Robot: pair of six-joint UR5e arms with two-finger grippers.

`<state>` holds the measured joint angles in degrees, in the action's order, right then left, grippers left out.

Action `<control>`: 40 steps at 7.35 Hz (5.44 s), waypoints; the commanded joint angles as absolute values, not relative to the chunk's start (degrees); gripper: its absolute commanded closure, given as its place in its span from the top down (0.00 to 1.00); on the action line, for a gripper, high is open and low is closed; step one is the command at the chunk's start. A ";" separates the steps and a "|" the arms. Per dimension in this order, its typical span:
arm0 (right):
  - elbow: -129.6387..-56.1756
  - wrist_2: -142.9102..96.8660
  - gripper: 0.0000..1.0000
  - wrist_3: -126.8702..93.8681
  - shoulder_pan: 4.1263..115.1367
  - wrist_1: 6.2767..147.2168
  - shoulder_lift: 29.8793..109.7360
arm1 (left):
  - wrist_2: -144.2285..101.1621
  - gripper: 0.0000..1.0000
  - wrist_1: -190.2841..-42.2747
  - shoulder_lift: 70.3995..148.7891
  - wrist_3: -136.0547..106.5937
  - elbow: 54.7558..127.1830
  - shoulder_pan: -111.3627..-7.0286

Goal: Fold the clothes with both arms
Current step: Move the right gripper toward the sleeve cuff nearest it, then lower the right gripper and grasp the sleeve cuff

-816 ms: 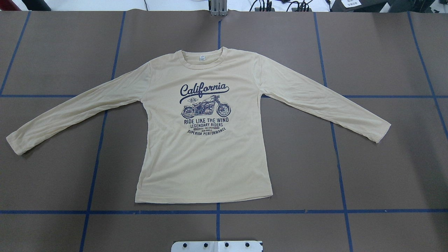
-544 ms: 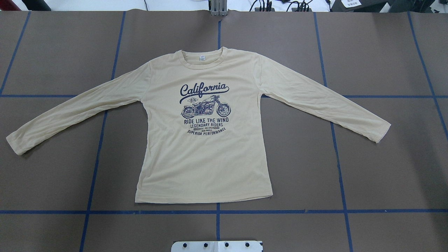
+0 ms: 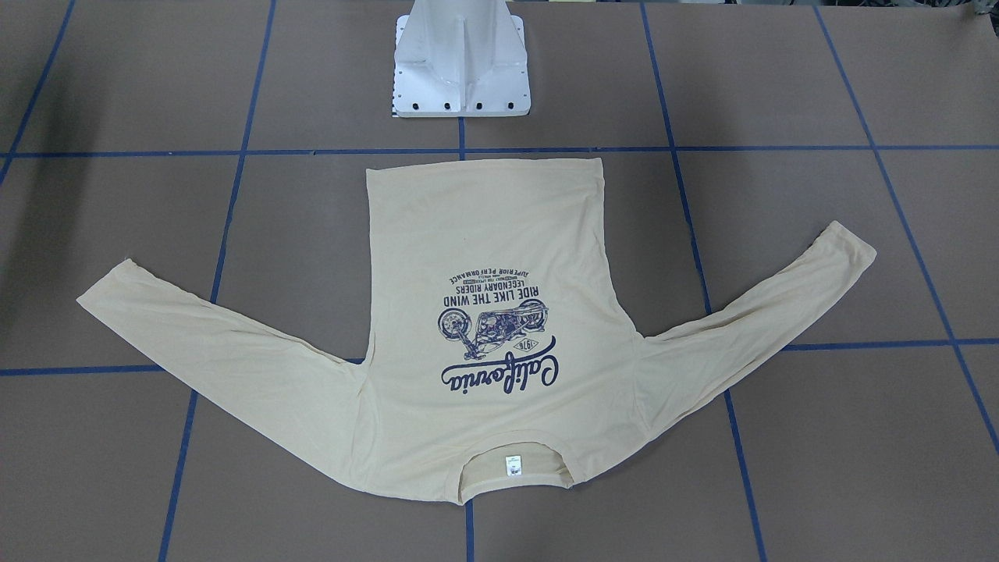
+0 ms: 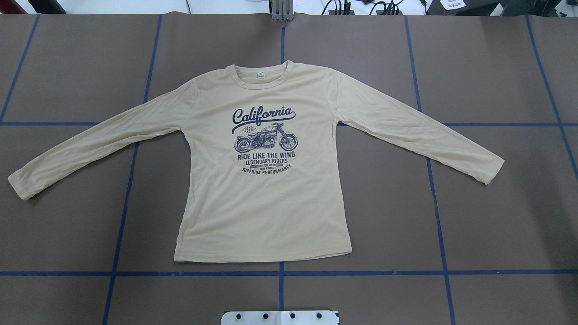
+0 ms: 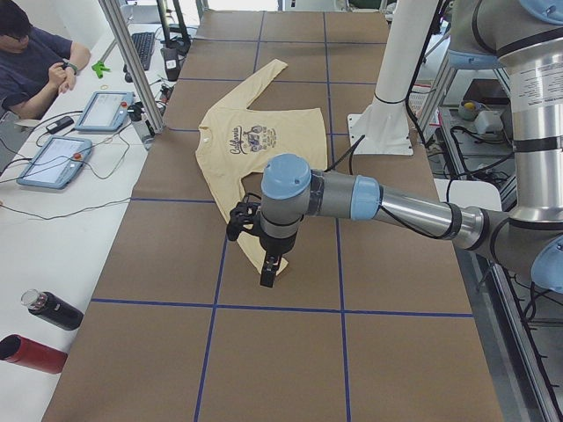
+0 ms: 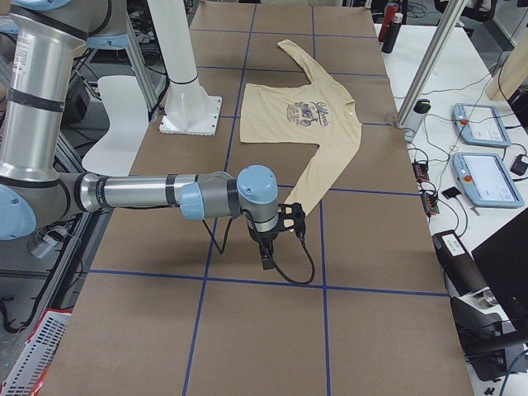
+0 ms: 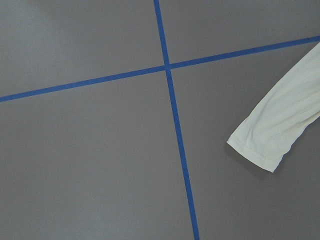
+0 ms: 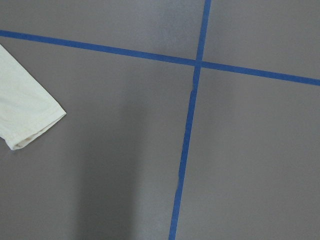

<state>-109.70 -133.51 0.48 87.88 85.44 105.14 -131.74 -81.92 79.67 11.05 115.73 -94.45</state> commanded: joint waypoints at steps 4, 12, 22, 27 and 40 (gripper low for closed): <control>-109.69 -133.86 1.00 -11.46 79.49 82.47 98.45 | -133.23 1.00 -99.83 87.45 11.07 106.19 -93.96; -94.57 -112.73 0.94 -62.00 50.58 43.87 92.10 | -134.82 1.00 -100.37 87.01 10.90 105.73 -93.96; -98.53 -107.32 0.62 -62.84 44.56 43.95 98.35 | -134.91 1.00 -100.37 86.66 11.07 105.21 -93.96; -98.35 -107.05 0.44 -62.75 44.12 44.21 98.17 | -134.91 1.00 -101.24 86.48 11.16 104.51 -93.96; -98.88 -107.31 0.00 -62.75 43.24 44.65 99.40 | -134.91 1.00 -101.25 86.48 11.16 104.41 -93.96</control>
<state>-98.82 -107.24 -62.76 43.17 44.65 99.36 -134.91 -101.25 86.48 11.16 104.41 -93.96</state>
